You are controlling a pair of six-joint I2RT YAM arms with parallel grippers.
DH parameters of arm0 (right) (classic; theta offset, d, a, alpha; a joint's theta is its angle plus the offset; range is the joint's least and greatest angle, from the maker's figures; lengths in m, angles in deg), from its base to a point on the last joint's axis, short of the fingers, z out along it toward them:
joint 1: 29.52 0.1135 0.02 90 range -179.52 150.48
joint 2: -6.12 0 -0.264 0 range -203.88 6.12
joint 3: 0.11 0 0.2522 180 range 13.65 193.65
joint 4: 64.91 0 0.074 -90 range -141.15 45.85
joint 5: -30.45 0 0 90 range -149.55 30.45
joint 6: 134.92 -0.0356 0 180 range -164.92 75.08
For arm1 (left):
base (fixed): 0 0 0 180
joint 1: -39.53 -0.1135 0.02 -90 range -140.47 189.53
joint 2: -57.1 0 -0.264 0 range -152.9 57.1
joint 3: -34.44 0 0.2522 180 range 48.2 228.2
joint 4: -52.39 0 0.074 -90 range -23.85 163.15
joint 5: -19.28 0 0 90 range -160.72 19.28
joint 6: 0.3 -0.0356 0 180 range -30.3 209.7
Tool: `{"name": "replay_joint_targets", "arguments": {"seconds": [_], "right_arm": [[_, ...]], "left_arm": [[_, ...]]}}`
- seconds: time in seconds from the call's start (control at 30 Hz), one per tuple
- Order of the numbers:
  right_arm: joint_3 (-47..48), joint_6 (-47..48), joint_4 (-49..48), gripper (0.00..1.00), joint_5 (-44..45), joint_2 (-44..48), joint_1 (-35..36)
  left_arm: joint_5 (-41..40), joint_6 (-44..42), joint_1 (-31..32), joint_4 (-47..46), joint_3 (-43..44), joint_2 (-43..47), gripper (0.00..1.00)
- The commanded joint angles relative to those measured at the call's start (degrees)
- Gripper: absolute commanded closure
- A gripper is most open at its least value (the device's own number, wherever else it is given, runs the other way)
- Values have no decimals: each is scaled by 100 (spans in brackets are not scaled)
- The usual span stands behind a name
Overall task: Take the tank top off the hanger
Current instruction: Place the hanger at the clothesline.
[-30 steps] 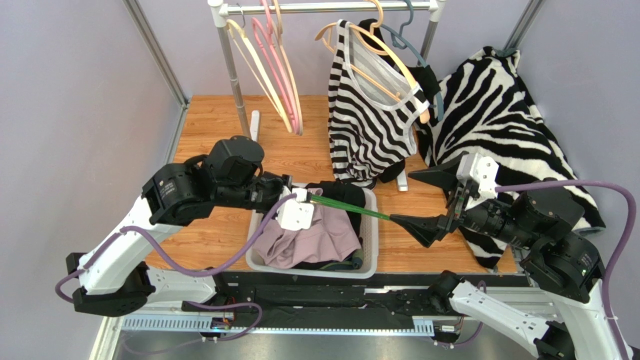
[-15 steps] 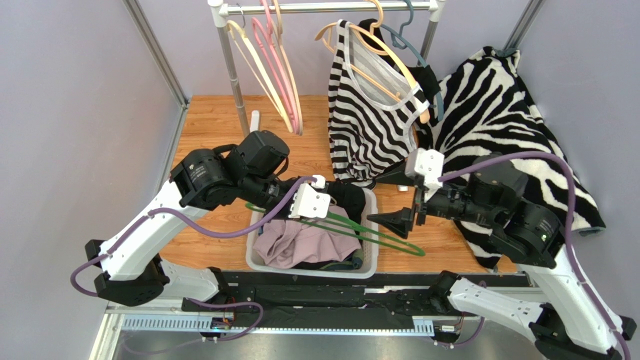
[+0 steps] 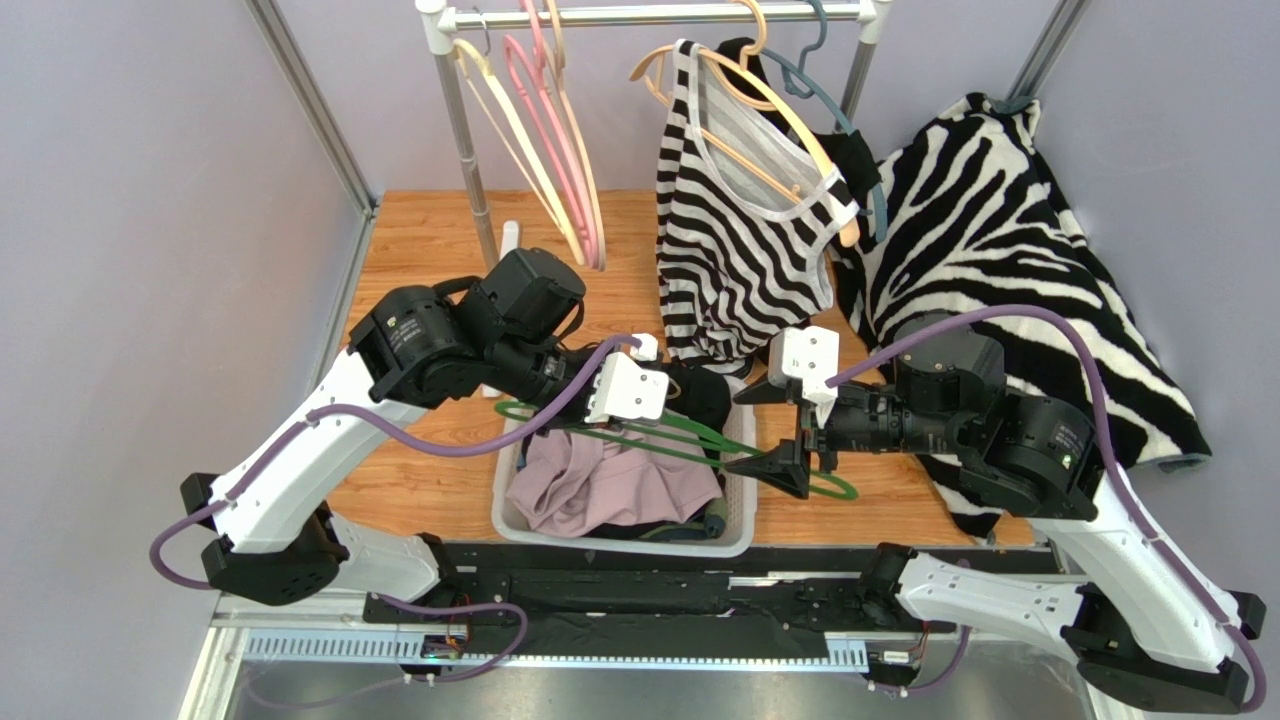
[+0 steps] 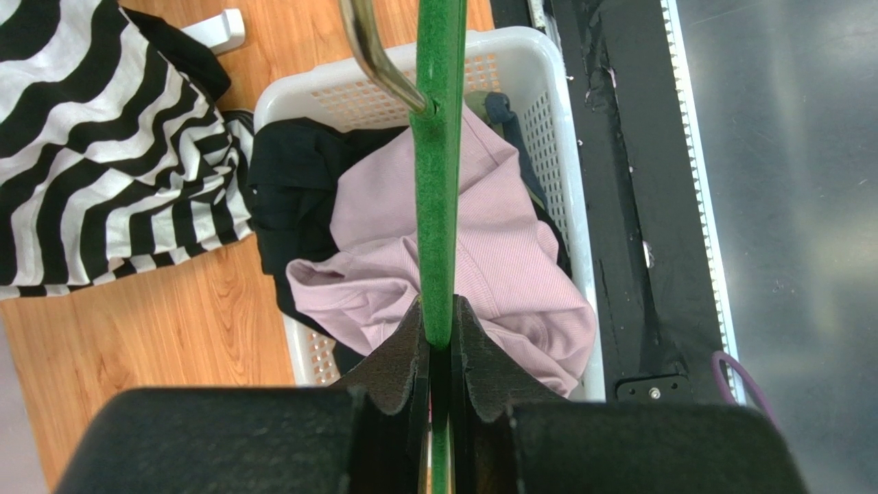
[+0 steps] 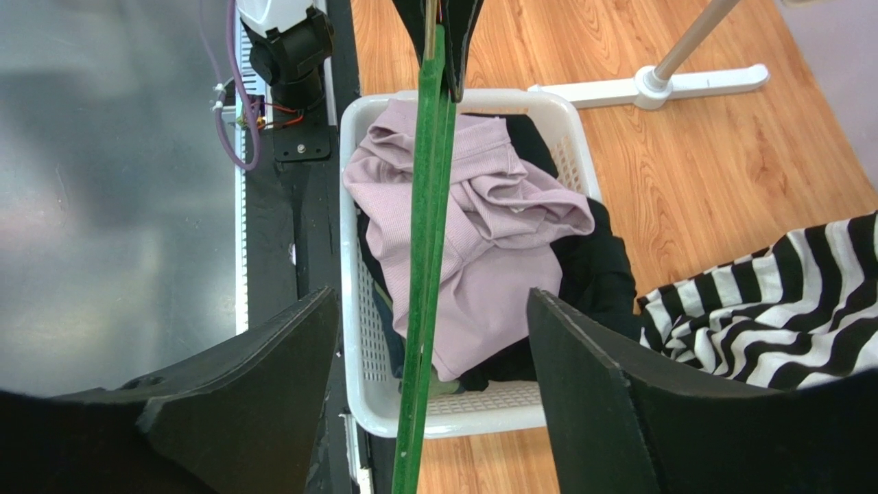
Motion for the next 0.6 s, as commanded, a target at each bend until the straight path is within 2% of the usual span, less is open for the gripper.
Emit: {"name": "replay_joint_targets", "arguments": {"seconds": [0.0, 0.33, 0.43, 0.47, 0.53, 0.57], "right_arm": [[-1, -121, 166, 29, 149, -17, 28], [-63, -218, 228, 35, 334, -193, 45], [-54, -227, 210, 45, 351, -202, 54], [-45, -227, 202, 55, 369, -202, 54], [7, -227, 210, 66, 386, -202, 71], [25, -219, 219, 79, 413, -193, 80]], "left_arm": [[164, -4, -15, 128, 294, -22, 100], [190, 31, -15, 128, 452, 13, 100], [217, 14, -15, 128, 400, 40, 100], [217, 22, -15, 120, 356, 57, 100], [199, 22, -15, 111, 321, 92, 100], [199, 31, -15, 93, 286, 118, 100]]}}
